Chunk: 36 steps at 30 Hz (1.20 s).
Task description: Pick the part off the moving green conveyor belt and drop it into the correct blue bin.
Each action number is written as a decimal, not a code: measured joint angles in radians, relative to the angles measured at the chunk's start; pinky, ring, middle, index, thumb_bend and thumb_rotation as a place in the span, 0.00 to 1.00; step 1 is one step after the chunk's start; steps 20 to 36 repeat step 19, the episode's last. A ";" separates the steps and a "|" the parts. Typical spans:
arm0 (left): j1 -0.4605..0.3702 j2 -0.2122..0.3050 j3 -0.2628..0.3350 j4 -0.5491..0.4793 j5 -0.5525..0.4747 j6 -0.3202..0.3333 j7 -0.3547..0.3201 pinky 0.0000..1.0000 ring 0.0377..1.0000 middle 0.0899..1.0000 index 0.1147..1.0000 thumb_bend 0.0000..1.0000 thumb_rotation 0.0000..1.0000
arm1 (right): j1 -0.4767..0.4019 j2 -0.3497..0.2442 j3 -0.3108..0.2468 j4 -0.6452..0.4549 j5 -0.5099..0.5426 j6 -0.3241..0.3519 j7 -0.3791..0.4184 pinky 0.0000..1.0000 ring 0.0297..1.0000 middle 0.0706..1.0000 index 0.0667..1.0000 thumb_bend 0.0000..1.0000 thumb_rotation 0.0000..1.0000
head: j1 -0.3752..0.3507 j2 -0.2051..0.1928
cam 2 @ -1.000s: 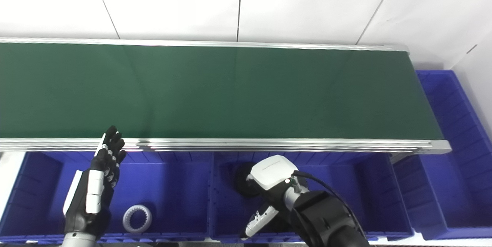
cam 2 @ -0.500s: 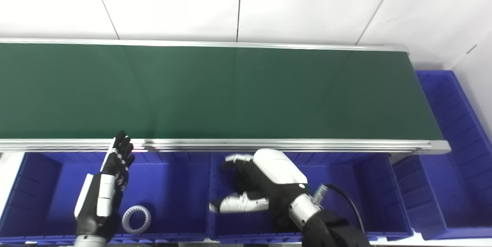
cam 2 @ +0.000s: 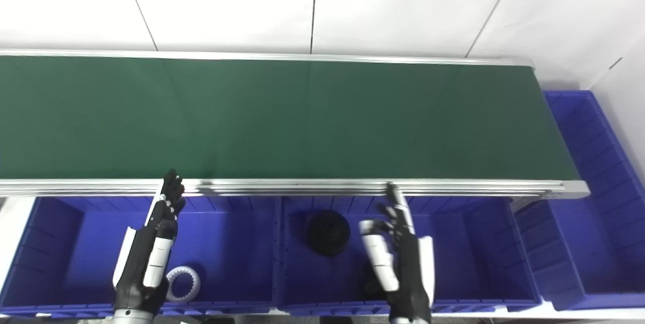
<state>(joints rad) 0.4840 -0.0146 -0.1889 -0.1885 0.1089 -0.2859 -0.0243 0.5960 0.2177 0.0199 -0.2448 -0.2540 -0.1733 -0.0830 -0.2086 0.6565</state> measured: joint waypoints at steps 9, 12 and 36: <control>-0.007 -0.006 -0.001 0.039 0.052 -0.072 0.029 0.99 1.00 1.00 1.00 0.64 0.93 | -0.092 -0.071 0.042 0.196 -0.148 -0.229 -0.151 0.94 0.97 1.00 1.00 0.60 1.00 | 0.012 -0.044; -0.005 -0.008 -0.001 0.041 0.057 -0.076 0.033 0.99 1.00 1.00 1.00 0.64 0.95 | -0.101 -0.132 0.123 0.212 -0.216 -0.238 -0.232 0.96 0.99 1.00 1.00 0.59 1.00 | 0.021 -0.043; 0.004 -0.012 0.000 0.036 0.069 -0.076 0.035 1.00 1.00 1.00 1.00 0.63 0.93 | -0.131 -0.246 0.241 0.236 -0.430 -0.245 -0.422 0.96 0.99 0.99 1.00 0.63 1.00 | 0.037 -0.026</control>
